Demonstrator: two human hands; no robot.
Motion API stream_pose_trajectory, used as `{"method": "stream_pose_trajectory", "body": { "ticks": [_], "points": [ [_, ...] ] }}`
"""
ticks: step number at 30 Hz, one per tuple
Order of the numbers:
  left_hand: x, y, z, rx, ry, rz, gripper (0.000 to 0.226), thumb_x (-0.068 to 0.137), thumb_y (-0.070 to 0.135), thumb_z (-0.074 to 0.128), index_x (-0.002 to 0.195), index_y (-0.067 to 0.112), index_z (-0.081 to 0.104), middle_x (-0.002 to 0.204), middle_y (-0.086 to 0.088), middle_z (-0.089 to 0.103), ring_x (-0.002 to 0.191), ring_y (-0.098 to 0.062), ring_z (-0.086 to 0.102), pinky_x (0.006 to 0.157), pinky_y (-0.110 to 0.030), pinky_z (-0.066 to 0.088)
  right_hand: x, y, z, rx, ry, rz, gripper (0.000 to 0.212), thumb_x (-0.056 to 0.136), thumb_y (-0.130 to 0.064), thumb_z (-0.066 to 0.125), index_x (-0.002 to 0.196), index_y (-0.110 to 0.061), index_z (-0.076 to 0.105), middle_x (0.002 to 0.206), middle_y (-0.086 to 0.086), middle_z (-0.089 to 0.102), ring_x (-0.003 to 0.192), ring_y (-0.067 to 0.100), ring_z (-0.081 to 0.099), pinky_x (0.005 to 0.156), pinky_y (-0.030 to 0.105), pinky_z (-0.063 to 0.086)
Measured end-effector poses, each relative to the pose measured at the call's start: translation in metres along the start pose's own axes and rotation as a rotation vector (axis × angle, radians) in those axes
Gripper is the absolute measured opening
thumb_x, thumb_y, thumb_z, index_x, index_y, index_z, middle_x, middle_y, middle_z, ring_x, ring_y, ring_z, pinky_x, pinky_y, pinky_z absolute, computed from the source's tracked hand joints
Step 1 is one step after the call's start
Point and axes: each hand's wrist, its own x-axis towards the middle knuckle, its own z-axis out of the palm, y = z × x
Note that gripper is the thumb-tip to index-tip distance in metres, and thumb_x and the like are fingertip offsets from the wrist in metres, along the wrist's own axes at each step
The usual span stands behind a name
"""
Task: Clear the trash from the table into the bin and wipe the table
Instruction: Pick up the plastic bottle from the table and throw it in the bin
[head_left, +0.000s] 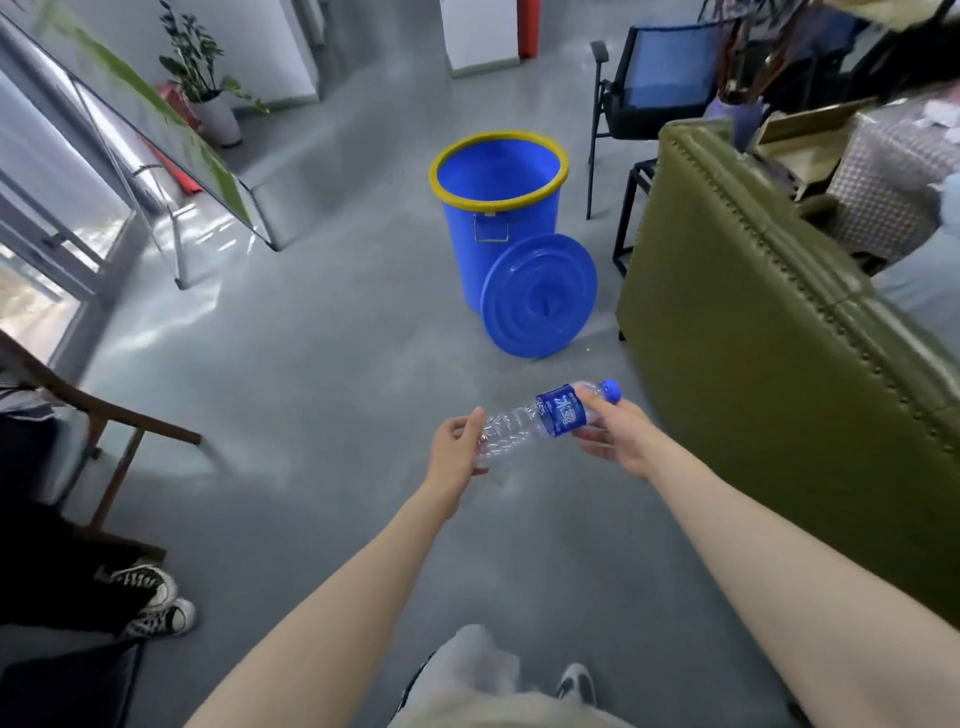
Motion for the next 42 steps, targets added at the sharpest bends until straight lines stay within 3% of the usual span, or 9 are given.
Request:
{"method": "stream_pose_trajectory", "body": {
  "ticks": [7, 13, 16, 21, 26, 35, 42],
  "points": [
    [0.092, 0.026, 0.013, -0.021, 0.020, -0.013, 0.048, 0.096, 0.048, 0.059, 0.116, 0.004, 0.059, 0.100, -0.007, 0.062, 0.085, -0.014, 0.063, 0.072, -0.037, 0.059, 0.088, -0.056, 0.007, -0.070, -0.024, 0.007, 0.048, 0.088, -0.050, 0.069, 0.124, -0.019, 0.061, 0.098, 0.002, 0.071, 0.092, 0.020, 0.070, 0.072, 0.032, 0.055],
    [0.196, 0.073, 0.011, -0.055, -0.024, -0.031, 0.050, 0.094, 0.052, 0.059, 0.115, 0.006, 0.062, 0.100, -0.008, 0.063, 0.088, -0.017, 0.065, 0.069, -0.033, 0.060, 0.166, -0.120, 0.034, -0.113, 0.022, -0.021, 0.051, 0.086, -0.055, 0.069, 0.126, -0.026, 0.054, 0.109, 0.003, 0.072, 0.088, 0.018, 0.070, 0.069, 0.031, 0.055],
    [0.253, 0.109, 0.003, -0.031, -0.053, -0.042, 0.050, 0.094, 0.054, 0.059, 0.116, 0.008, 0.061, 0.109, -0.009, 0.066, 0.096, -0.019, 0.067, 0.068, -0.033, 0.061, 0.205, -0.162, 0.054, -0.119, 0.052, -0.037, 0.056, 0.083, -0.060, 0.069, 0.126, -0.028, 0.054, 0.104, 0.000, 0.073, 0.088, 0.018, 0.073, 0.073, 0.033, 0.056],
    [0.341, 0.162, -0.007, -0.016, -0.108, -0.015, 0.052, 0.095, 0.053, 0.058, 0.116, 0.006, 0.062, 0.105, -0.009, 0.065, 0.088, -0.018, 0.063, 0.064, -0.029, 0.056, 0.270, -0.218, 0.081, -0.098, 0.082, -0.066, 0.053, 0.083, -0.061, 0.069, 0.124, -0.030, 0.057, 0.095, -0.007, 0.077, 0.079, 0.012, 0.076, 0.073, 0.034, 0.055],
    [0.407, 0.199, -0.006, -0.016, -0.116, -0.019, 0.046, 0.096, 0.051, 0.058, 0.109, 0.007, 0.064, 0.098, -0.007, 0.070, 0.082, -0.017, 0.066, 0.064, -0.029, 0.055, 0.323, -0.259, 0.097, -0.083, 0.095, -0.049, 0.055, 0.082, -0.063, 0.068, 0.124, -0.030, 0.055, 0.111, -0.001, 0.074, 0.092, 0.018, 0.074, 0.072, 0.033, 0.056],
    [0.530, 0.254, 0.025, 0.007, -0.077, -0.057, 0.039, 0.095, 0.050, 0.060, 0.100, 0.011, 0.066, 0.092, -0.003, 0.070, 0.082, -0.018, 0.066, 0.068, -0.033, 0.060, 0.459, -0.327, 0.094, -0.071, 0.088, -0.020, 0.044, 0.077, -0.065, 0.073, 0.103, -0.031, 0.062, 0.099, -0.002, 0.076, 0.087, 0.019, 0.073, 0.066, 0.032, 0.057],
    [0.627, 0.325, 0.057, 0.061, -0.009, -0.061, 0.035, 0.097, 0.048, 0.058, 0.101, 0.014, 0.066, 0.096, -0.004, 0.070, 0.084, -0.017, 0.067, 0.066, -0.032, 0.059, 0.556, -0.413, 0.091, -0.069, 0.022, -0.004, 0.043, 0.085, -0.058, 0.068, 0.115, -0.028, 0.061, 0.107, 0.000, 0.074, 0.094, 0.020, 0.071, 0.077, 0.036, 0.059]
  ]
}}
